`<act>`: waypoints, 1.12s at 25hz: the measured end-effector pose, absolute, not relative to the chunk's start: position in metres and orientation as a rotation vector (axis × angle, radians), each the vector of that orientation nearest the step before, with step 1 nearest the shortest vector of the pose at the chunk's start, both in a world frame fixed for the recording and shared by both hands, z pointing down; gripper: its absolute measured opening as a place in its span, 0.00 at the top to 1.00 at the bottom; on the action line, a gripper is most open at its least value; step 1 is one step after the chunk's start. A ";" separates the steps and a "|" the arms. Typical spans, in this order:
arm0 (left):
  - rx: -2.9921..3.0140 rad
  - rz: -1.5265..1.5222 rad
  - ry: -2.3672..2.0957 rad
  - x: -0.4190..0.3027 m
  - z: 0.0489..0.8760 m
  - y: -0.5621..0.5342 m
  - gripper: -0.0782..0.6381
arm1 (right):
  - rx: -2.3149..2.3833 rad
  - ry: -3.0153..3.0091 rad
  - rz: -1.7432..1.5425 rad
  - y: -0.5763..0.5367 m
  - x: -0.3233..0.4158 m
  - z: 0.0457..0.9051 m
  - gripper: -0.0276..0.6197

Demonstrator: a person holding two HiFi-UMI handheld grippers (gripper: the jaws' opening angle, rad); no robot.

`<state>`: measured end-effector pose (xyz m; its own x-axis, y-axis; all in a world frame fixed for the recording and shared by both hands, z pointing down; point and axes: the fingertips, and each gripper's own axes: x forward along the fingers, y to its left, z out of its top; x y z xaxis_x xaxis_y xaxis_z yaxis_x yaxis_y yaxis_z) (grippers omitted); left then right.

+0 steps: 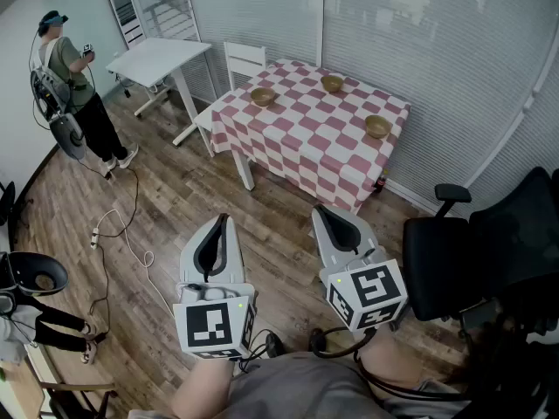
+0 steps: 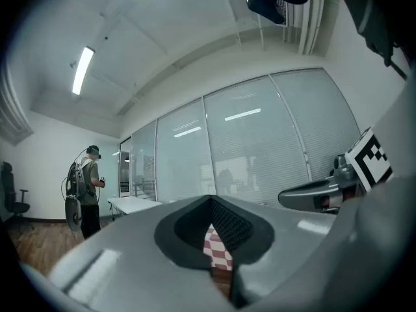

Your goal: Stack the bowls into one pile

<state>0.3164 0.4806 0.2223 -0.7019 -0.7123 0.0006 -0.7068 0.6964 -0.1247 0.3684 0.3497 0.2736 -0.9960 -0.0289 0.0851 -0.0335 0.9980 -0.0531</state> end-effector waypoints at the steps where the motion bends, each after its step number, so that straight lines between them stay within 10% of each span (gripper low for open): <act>1: -1.190 -0.182 2.853 0.316 0.222 0.479 0.89 | 0.047 -3.056 0.083 0.348 0.368 0.274 0.92; 28: -1.041 -0.250 2.977 0.289 0.251 0.433 0.89 | -0.117 -2.997 0.155 0.297 0.332 0.309 0.92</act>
<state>0.2887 0.4331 0.2505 -0.7832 -0.6175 0.0727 -0.6210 0.7709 -0.1416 0.3324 0.2969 0.3087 -0.9874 0.0846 0.1337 0.0703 0.9916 -0.1082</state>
